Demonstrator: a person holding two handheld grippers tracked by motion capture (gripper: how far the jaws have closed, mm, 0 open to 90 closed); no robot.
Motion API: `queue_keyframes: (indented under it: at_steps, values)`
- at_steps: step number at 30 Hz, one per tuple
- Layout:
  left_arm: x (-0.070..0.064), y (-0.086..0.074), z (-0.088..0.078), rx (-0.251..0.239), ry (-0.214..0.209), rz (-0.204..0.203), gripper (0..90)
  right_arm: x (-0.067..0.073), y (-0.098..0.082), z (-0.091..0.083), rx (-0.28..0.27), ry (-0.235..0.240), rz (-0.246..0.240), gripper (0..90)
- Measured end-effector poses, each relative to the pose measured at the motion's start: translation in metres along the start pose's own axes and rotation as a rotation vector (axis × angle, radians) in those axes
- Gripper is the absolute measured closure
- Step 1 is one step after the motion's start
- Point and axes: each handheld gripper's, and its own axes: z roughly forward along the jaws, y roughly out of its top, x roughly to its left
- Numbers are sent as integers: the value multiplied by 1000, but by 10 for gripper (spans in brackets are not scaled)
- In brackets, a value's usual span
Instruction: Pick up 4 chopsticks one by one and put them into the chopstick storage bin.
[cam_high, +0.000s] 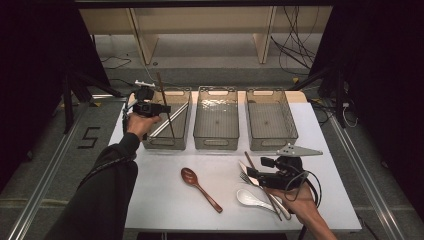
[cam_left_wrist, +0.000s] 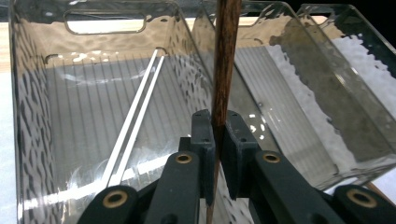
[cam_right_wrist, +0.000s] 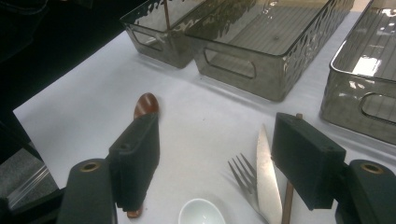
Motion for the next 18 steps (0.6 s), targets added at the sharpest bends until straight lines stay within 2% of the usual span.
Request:
queue_keyframes:
  at_steps: [5,11,18]
  values:
    - [3,-1,5,0,14,-16,827,1,0,0,-1,3,-1,332]
    - [3,-2,11,16,45,13,776,1,0,0,1,8,-2,332]
    - [-1,-1,1,1,30,-5,527,-1,-1,0,5,6,2,332]
